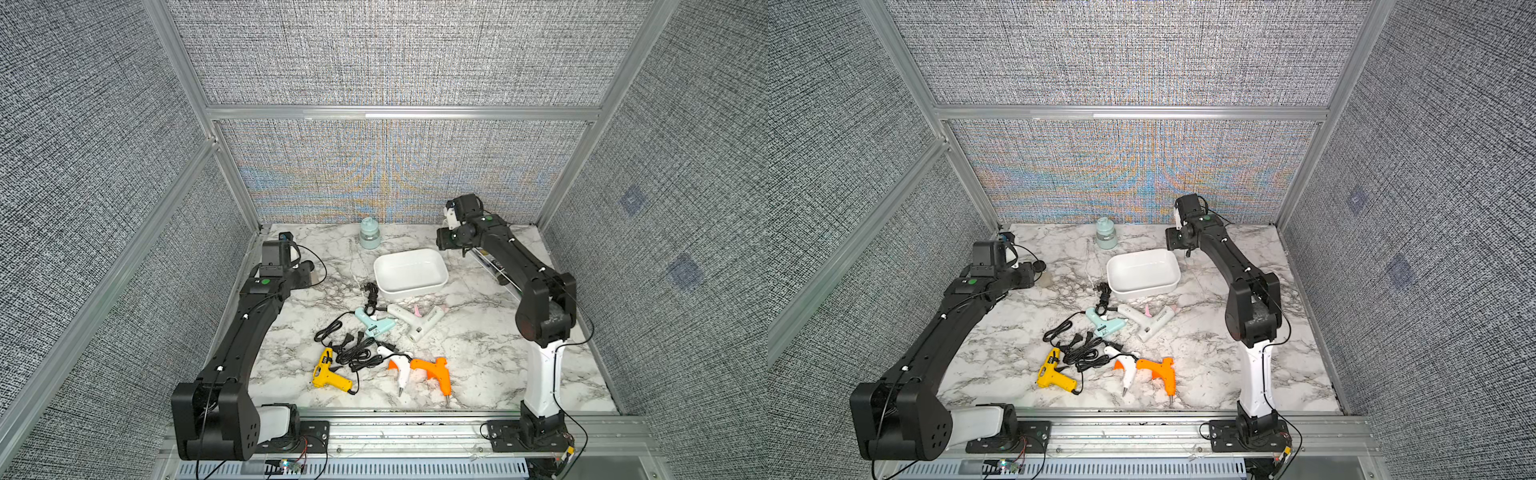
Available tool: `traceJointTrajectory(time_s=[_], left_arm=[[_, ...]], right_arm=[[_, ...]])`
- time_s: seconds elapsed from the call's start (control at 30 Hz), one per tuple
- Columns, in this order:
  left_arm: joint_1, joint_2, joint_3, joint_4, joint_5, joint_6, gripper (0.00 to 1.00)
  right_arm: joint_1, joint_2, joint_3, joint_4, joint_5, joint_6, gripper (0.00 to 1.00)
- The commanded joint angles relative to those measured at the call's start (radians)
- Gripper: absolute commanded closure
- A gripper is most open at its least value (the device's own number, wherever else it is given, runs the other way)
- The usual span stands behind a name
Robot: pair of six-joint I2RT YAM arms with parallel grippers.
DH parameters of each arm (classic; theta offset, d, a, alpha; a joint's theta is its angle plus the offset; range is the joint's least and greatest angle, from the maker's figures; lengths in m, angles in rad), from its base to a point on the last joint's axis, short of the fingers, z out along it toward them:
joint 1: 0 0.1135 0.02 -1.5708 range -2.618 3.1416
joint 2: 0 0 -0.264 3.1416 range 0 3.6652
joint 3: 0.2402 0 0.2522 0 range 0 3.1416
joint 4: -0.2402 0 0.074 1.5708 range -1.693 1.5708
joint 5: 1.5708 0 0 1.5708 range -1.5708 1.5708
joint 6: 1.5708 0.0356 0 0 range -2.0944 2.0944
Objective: Put the hot melt glue gun into the storage box
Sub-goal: Place the storage box at the center of the board, then pick up the hot melt adhesive gun from the center of the board.
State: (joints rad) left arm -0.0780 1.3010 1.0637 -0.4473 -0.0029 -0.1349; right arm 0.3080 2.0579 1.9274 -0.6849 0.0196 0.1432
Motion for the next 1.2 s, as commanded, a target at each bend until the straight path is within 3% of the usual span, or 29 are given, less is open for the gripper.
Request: traceJointTrajectory(time_s=[0.0, 0.13, 0.33, 0.5, 0.83, 1.17], left_arm=[[-0.026, 0.001, -0.002, -0.036, -0.014, -0.006, 0.47], [-0.052, 0.017, -0.001, -0.054, -0.031, -0.006, 0.47], [-0.058, 0.041, 0.007, -0.054, -0.038, -0.009, 0.47], [-0.059, 0.045, 0.009, -0.058, -0.05, -0.014, 0.47], [-0.059, 0.035, 0.004, -0.061, -0.059, -0.005, 0.46], [-0.059, 0.039, 0.003, -0.059, -0.056, 0.0, 0.46]], right_arm=[[0.016, -0.089, -0.091, 0.024, -0.011, 0.134, 0.3], [0.042, -0.221, -0.294, 0.074, -0.074, 0.33, 0.29], [0.145, -0.386, -0.671, 0.219, -0.166, 0.752, 0.28], [0.217, -0.324, -0.76, 0.233, -0.194, 1.003, 0.26], [0.246, -0.172, -0.673, 0.108, -0.183, 1.116, 0.22], [0.26, -0.196, -0.718, 0.013, -0.047, 1.138, 0.24]])
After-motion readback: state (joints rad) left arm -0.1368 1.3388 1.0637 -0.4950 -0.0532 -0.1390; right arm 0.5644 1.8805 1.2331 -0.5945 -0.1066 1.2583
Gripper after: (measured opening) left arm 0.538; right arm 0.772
